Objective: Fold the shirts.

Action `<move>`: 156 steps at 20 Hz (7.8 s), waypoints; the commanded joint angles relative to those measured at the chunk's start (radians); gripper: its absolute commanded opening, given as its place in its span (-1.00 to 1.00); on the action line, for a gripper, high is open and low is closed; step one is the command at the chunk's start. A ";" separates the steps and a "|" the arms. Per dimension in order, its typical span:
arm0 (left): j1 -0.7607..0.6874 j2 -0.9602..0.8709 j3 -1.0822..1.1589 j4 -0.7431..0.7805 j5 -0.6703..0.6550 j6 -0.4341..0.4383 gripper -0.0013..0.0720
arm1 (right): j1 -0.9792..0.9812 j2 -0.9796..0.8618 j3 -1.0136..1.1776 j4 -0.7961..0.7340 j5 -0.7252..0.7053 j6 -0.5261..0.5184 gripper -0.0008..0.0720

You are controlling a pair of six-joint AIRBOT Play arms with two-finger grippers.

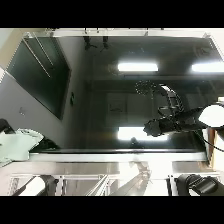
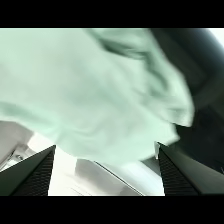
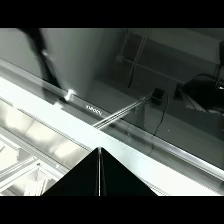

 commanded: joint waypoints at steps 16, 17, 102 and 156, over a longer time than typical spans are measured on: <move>-0.245 -0.363 0.178 -0.550 -0.248 0.257 -0.90 | 0.001 0.000 0.000 0.000 0.000 0.000 -0.93; -0.299 -0.363 0.208 -0.678 -0.225 0.316 -0.90 | 0.001 0.000 0.000 0.000 0.000 0.000 -0.93; -0.493 -0.372 0.229 -0.772 0.138 0.330 0.98 | -0.823 -0.528 0.216 0.284 -0.130 -0.465 0.76; -0.505 -0.475 0.395 -0.767 -0.010 0.353 0.03 | -0.839 -0.494 0.151 0.538 -0.257 -0.573 0.41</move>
